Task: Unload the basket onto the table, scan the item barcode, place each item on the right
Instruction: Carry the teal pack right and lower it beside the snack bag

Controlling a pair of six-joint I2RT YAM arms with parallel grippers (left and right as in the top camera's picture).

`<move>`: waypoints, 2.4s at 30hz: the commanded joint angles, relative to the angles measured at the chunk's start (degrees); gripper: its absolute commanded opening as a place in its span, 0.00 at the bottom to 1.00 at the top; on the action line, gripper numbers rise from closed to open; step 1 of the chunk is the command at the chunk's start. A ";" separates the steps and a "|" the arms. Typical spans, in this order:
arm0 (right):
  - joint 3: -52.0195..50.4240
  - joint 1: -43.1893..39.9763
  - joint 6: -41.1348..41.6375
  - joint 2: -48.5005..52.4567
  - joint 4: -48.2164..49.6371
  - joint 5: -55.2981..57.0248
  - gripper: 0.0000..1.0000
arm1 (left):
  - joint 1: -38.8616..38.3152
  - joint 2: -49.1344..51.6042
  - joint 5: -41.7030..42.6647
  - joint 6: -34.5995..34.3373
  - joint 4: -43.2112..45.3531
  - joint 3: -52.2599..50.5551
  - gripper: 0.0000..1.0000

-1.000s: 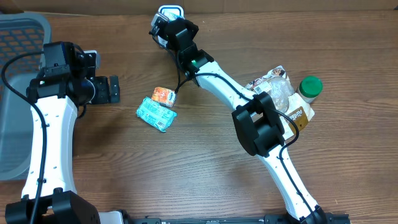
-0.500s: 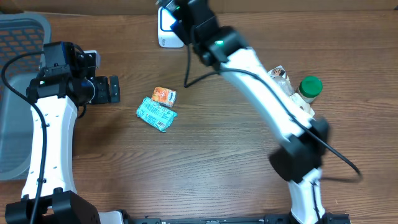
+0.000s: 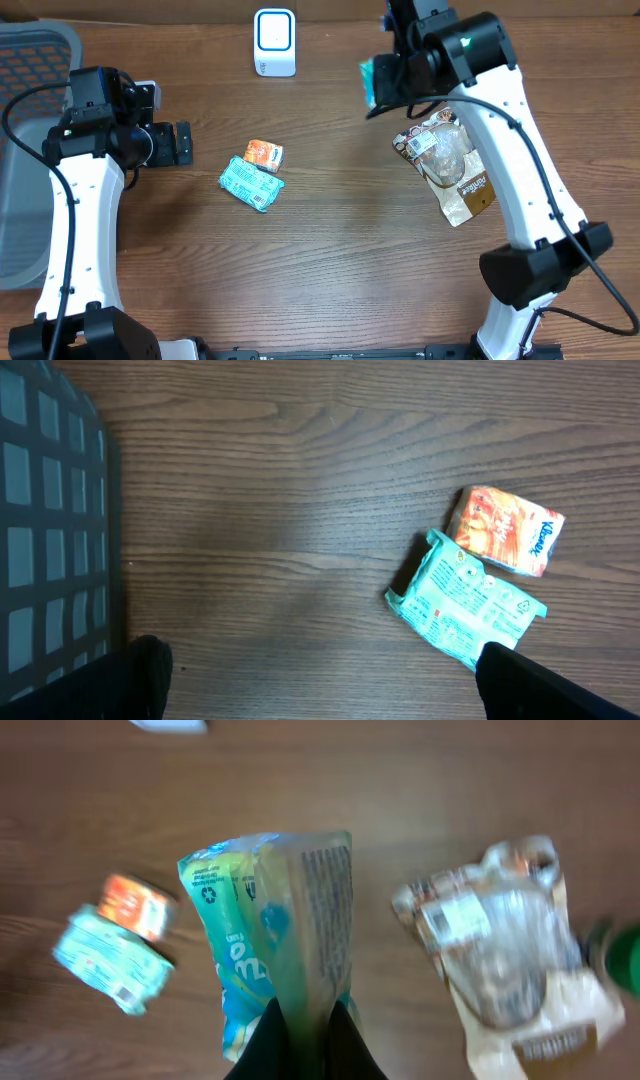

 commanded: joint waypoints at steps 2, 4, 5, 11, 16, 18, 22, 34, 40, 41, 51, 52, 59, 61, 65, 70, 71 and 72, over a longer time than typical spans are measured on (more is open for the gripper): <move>-4.07 -0.87 4.04 1.95 -1.03 0.52 0.04 | -0.07 0.00 0.85 1.46 0.04 0.42 1.00; -7.80 -1.53 5.46 2.14 -0.87 2.62 0.04 | -0.07 0.00 0.85 1.46 0.07 0.42 0.99; -9.75 -1.81 5.81 2.14 -0.74 3.17 0.04 | -0.07 0.00 0.85 1.46 0.07 0.42 1.00; -22.03 -3.78 5.73 2.14 0.31 3.17 0.04 | -0.07 0.00 0.85 1.46 0.04 0.42 1.00; -29.97 -6.23 5.73 2.14 1.20 3.78 0.04 | -0.07 0.00 0.85 1.46 0.04 0.42 0.99; -32.11 -7.21 5.73 2.14 1.18 4.04 0.04 | -0.07 0.00 0.85 1.46 0.04 0.42 1.00; -34.71 -9.20 5.77 2.14 1.07 5.11 0.04 | -0.07 0.00 0.85 1.46 0.07 0.42 1.00; -34.93 -10.97 5.46 2.14 -0.42 6.62 0.46 | -0.07 0.00 0.85 1.46 0.07 0.42 1.00; -34.93 -10.95 5.29 2.14 -0.37 6.60 0.46 | -0.07 0.00 0.85 1.46 0.07 0.42 0.99; -34.91 -10.97 5.27 2.14 -0.35 6.62 0.46 | -0.07 0.00 0.85 1.46 0.07 0.42 1.00; -28.59 -10.95 5.27 1.84 -1.38 6.80 0.33 | -0.07 0.00 0.85 1.46 0.07 0.42 0.99; -27.02 -10.95 5.27 1.68 -1.99 6.80 0.35 | -0.07 0.00 0.85 1.46 0.07 0.42 0.99; -16.79 -10.82 4.81 0.46 -5.99 6.49 0.49 | -0.07 0.00 0.85 1.46 0.04 0.42 0.99; -14.97 -10.60 4.31 0.11 -6.40 5.75 0.51 | -0.07 0.00 0.85 1.46 0.07 0.42 1.00; -13.07 -10.51 3.54 -0.15 -6.21 1.42 0.54 | -0.07 0.00 0.85 1.46 0.07 0.42 1.00; -13.09 -10.51 3.56 -0.15 -4.74 -1.88 0.57 | -0.07 0.00 0.85 1.46 0.07 0.42 0.99; -13.09 -10.51 3.56 -0.15 -4.24 -3.34 0.58 | -0.07 0.00 0.85 1.46 0.07 0.42 0.99; -13.09 -10.51 3.54 -0.15 -3.63 -5.11 0.57 | -0.07 0.00 0.85 1.46 0.07 0.42 0.99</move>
